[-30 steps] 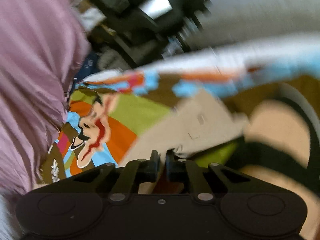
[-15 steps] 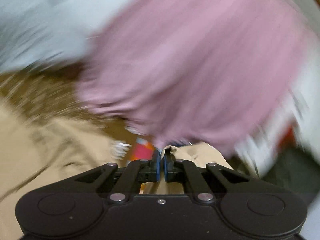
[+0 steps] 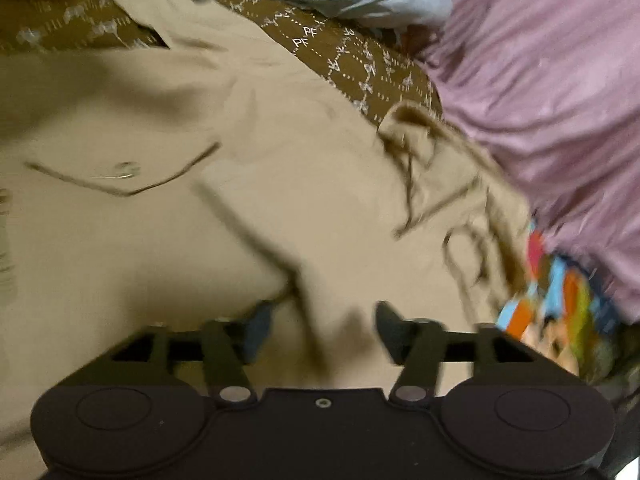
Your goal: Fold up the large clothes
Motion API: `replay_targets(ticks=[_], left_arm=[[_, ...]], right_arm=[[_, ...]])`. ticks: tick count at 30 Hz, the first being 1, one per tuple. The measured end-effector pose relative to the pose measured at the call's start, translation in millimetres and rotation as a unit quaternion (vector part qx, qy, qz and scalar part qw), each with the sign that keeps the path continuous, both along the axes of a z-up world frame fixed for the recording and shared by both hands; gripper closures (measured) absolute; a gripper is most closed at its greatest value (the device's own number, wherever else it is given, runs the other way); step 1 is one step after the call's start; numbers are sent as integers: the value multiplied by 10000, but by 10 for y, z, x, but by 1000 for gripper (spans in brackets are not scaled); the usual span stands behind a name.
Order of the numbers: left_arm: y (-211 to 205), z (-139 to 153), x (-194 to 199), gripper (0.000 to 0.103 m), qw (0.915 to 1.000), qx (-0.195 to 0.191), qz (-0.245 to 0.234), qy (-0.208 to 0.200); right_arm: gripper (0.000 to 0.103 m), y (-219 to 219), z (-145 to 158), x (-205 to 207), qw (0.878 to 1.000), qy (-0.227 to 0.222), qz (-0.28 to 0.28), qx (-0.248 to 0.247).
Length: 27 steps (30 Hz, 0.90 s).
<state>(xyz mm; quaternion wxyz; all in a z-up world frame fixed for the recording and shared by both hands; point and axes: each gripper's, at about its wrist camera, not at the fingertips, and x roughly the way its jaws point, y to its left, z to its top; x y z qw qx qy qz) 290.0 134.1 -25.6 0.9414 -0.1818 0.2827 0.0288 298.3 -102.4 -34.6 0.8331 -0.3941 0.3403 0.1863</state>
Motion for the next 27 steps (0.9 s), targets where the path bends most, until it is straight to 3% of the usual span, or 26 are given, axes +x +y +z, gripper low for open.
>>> replay_targets(ticks=[4,7,12,14,16,18,21,25,27], left_arm=[[-290,-120,27,1,9985,324,-435,88],[-577,-251,33,1,9932,878,-745,200],[-900,-531,134,0,9734,1920,-912,854],[-902,-553,116,1,9745,1846,-919,884],[-849,-487,55,1,9825,1478,-890,700],[-777,-414,-29,1,9890,1038,-990,361],[-725,-358,-59,1,9916,652,-1114,62],[-795,-372,120,1,9898,803,-1160,186],[-875,-416,294,1,9867,1028,-1224,310]], right_arm=[[29,-438,94,-493,9979,242,-561,228],[28,-895,68,-868,9911,178,-1290,276],[26,-1653,5,-1308,9581,19,-2809,557],[26,-1851,57,-1444,9466,-4,-3062,1007],[23,-1936,179,-1497,9373,-97,-3163,1462],[16,-1962,314,-1388,9270,-236,-3186,1965],[16,-2009,430,-1043,9090,-287,-3247,2595],[17,-2066,363,-414,8929,-234,-3493,2832],[24,-2116,260,-71,8812,-143,-3757,2865]])
